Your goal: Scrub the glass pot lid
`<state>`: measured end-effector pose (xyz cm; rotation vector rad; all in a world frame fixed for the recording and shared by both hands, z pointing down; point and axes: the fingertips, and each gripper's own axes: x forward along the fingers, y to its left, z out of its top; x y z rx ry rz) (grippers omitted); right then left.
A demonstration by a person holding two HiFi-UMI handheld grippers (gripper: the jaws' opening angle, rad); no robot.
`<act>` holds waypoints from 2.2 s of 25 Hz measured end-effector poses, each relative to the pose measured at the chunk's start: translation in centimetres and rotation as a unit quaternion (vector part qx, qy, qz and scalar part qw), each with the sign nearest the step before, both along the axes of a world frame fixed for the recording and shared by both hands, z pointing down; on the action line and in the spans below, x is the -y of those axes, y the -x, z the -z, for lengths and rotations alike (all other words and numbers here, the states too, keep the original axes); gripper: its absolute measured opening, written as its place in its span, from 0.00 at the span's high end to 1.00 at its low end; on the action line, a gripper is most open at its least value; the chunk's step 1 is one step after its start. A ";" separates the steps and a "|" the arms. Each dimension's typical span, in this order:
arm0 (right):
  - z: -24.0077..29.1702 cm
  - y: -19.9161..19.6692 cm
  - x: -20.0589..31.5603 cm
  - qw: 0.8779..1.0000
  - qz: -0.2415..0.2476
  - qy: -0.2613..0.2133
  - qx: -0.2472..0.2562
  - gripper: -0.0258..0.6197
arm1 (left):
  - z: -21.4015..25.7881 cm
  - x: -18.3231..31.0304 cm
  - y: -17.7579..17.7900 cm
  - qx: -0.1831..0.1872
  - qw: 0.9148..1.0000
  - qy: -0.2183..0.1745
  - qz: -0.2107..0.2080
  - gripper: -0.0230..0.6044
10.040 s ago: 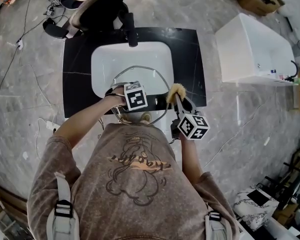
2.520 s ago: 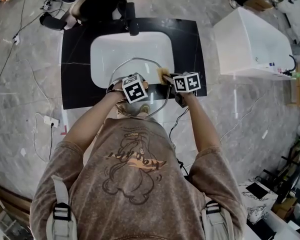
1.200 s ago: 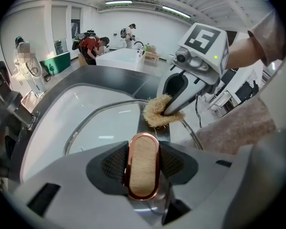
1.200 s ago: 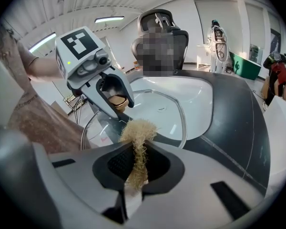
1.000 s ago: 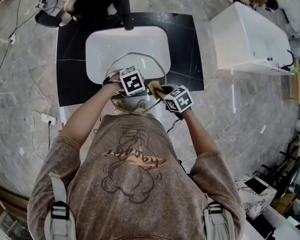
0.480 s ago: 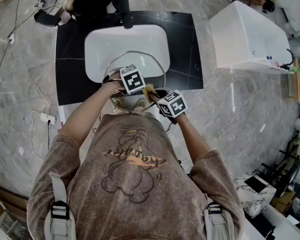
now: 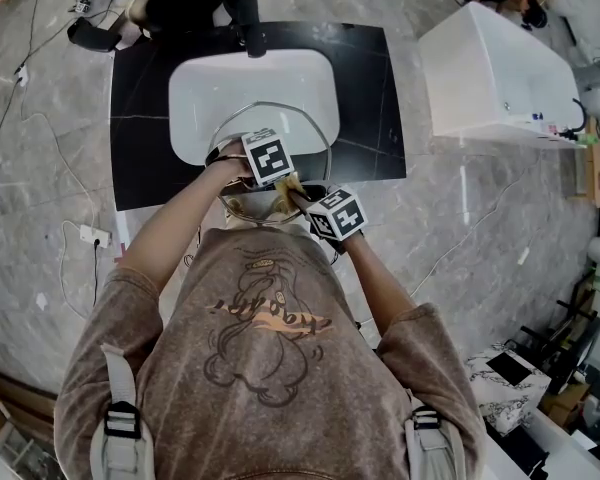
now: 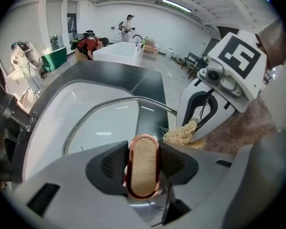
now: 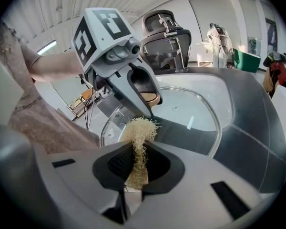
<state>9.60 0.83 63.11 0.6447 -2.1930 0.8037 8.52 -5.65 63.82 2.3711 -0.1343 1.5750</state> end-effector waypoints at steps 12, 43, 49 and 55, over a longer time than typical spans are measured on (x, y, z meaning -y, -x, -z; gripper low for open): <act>0.1 1.8 -0.4 1.000 -0.024 0.014 0.000 0.89 | 0.0 0.2 0.2 0.012 1.000 0.006 -0.002 0.66; 0.1 9.6 -2.8 0.997 0.035 0.040 0.047 0.89 | 0.3 0.4 0.2 0.025 0.999 0.037 -0.016 0.66; 0.1 6.2 -2.8 0.997 0.023 0.053 0.052 0.89 | 0.0 0.7 0.5 0.033 0.999 0.031 -0.021 0.66; 0.0 3.4 -2.4 0.997 0.005 0.061 0.052 0.89 | 0.3 0.4 0.3 0.030 0.998 0.043 -0.024 0.66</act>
